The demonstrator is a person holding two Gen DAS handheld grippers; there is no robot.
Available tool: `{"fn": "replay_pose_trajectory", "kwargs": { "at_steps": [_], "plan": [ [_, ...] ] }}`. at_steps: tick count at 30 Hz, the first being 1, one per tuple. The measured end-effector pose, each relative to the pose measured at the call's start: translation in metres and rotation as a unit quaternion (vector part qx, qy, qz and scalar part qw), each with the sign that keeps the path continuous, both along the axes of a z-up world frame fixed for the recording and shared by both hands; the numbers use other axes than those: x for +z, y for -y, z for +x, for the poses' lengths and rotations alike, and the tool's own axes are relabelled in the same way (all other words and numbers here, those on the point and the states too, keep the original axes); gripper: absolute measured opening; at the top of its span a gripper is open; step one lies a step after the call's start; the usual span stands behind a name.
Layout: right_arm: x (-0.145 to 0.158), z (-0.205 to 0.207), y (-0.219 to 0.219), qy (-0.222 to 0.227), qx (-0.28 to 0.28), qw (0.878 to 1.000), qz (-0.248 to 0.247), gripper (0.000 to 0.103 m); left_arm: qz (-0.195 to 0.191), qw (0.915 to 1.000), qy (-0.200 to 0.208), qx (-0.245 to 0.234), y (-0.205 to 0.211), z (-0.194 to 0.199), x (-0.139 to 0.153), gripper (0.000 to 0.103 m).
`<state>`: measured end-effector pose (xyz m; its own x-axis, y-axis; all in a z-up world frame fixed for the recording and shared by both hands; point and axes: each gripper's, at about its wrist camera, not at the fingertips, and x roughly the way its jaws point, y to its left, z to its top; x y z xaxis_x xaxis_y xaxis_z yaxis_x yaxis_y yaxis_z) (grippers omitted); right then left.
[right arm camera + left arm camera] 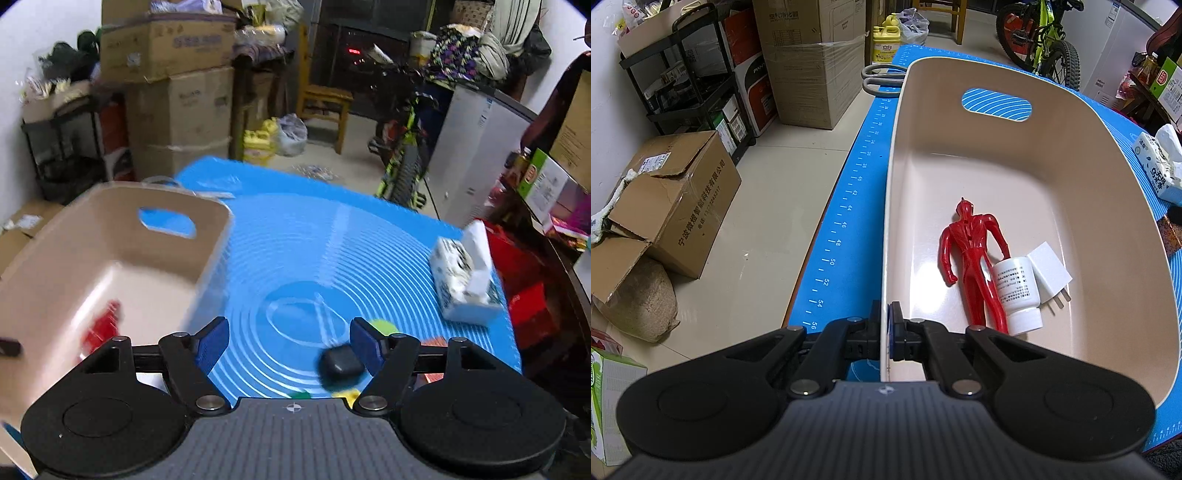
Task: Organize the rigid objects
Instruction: 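Move the right tool to the green-capped tube and close on it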
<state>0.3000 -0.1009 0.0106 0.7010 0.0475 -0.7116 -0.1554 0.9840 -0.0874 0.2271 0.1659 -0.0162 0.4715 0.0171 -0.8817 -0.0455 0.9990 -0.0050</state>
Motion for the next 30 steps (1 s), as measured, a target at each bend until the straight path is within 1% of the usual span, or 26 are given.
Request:
{"fn": "replay_pose_trajectory", "kwargs": {
  "at_steps": [4, 10, 13, 15, 19, 22, 23, 26, 30],
  "plan": [
    [-0.022, -0.003, 0.014, -0.019, 0.006, 1.000, -0.017, 0.077, -0.001, 1.0000, 0.000, 0.001, 0.000, 0.000, 0.000, 0.005],
    [-0.054, -0.009, 0.019, -0.047, 0.031, 0.998, -0.036, 0.076, -0.001, 1.0000, 0.000, 0.001, 0.000, 0.000, 0.000, 0.005],
    [-0.064, -0.011, 0.020, -0.056, 0.043, 0.997, -0.037, 0.071, -0.001, 1.0000, 0.000, 0.001, 0.000, 0.000, 0.000, 0.005],
    [-0.071, -0.012, 0.019, -0.061, 0.049, 0.996, -0.041, 0.065, -0.001, 1.0000, 0.000, 0.001, 0.000, 0.000, 0.000, 0.005],
    [-0.080, -0.010, 0.017, -0.069, 0.058, 0.995, -0.046, 0.059, -0.001, 1.0000, 0.000, 0.001, 0.000, 0.000, 0.000, 0.005],
    [-0.086, -0.008, 0.015, -0.074, 0.069, 0.993, -0.053, 0.053, -0.001, 1.0000, 0.000, 0.001, 0.000, 0.000, 0.000, 0.005],
    [-0.088, -0.007, 0.014, -0.076, 0.073, 0.993, -0.057, 0.049, -0.001, 1.0000, 0.000, 0.001, 0.000, 0.000, 0.000, 0.005],
    [-0.094, -0.007, 0.011, -0.074, 0.081, 0.992, -0.070, 0.049, -0.001, 1.0000, 0.000, 0.001, 0.000, 0.000, 0.000, 0.005],
    [-0.095, -0.005, 0.009, -0.070, 0.085, 0.992, -0.069, 0.049, -0.001, 1.0000, 0.000, 0.001, 0.000, 0.000, 0.000, 0.005]
  ]
}}
